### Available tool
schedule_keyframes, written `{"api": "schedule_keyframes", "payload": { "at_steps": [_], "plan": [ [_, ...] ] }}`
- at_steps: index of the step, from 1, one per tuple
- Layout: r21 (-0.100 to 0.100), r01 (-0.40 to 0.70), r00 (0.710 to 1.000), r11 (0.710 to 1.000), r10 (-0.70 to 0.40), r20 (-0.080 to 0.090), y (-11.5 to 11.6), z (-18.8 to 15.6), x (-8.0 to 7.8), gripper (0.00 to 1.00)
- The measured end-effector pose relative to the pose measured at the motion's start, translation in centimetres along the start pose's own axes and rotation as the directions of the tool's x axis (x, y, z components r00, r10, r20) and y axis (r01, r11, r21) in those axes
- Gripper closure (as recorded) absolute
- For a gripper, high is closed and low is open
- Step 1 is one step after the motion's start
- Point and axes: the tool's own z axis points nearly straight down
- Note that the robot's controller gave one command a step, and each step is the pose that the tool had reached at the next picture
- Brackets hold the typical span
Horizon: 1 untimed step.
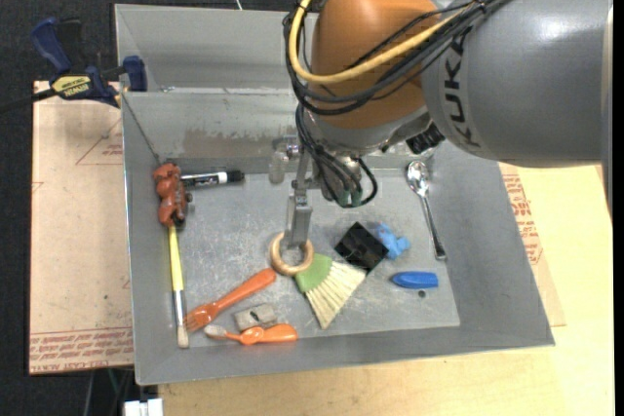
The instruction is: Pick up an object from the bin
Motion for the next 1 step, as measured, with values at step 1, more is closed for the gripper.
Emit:
{"api": "schedule_keyframes", "payload": {
  "at_steps": [1],
  "plan": [
    [-0.001, -0.004, 1.0, 1.0, 0.004, 0.007, -0.09, -0.37, -0.16, 0.0]
  ]
}}
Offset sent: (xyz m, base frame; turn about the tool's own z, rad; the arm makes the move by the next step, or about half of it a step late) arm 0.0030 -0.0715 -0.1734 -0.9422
